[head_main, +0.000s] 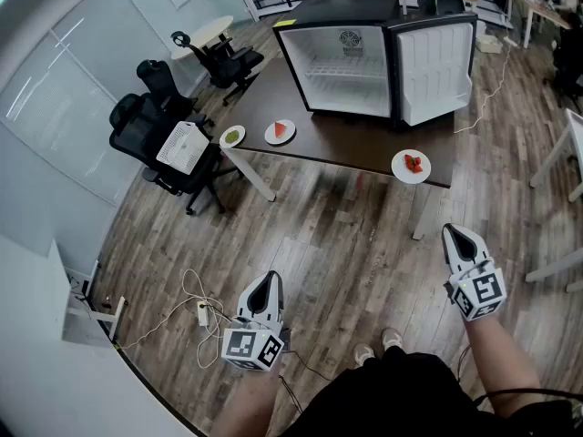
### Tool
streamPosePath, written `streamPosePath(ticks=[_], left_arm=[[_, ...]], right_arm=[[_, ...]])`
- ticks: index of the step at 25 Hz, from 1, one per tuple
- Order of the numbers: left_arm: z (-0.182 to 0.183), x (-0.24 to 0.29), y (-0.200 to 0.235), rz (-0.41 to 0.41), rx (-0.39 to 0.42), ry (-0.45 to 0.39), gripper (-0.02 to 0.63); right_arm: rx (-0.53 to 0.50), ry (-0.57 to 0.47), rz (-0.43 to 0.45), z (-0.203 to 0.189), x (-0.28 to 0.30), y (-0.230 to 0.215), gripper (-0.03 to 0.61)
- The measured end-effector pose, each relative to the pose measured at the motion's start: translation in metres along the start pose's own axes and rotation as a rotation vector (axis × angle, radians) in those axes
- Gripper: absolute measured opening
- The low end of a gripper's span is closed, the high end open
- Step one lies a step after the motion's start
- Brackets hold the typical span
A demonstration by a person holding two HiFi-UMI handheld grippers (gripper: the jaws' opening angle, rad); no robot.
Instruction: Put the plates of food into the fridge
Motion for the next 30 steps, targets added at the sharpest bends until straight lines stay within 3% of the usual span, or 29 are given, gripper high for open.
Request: streamPosePath(ticks=[4, 8, 15, 21, 30], left_arm=[[0.007, 0.007, -0.007, 0.02, 0.024, -0.036, 0.003], [0.01, 0.03, -0.021, 0.033, -0.015, -0.054, 0.003], [0.015, 0.067, -0.04, -0.012, 0.021, -0.066, 0.003], [-0.016, 0.081, -0.006, 0.016, 0.035, -0.023, 0.003], [-0.041, 0.169, 0.09, -0.03, -0.023, 0.001, 0.003]], right_arm=[[0.029, 0.047, -0.009, -0.004, -0.002, -0.012, -0.006], [-0.025, 0.066, -0.054, -0.004, 0.005, -0.032, -0.006], [0.002, 0.052, 0.032, -0.006, 0.032, -0.037, -0.006], [-0.017, 0.124, 0.059, -0.028, 0.05, -0.04, -0.006], [-0.001, 0.155, -0.045, -0.046, 0.128, -0.045, -0.006]])
Point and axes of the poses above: the fingertips, and each gripper's own axes: x forward along the fingers, y to its left, z out of its top, the point moved 4 cm from there along -x, backward along the fingers, and after that the axes turned 5 degrees about x, right-handed, at the moved point
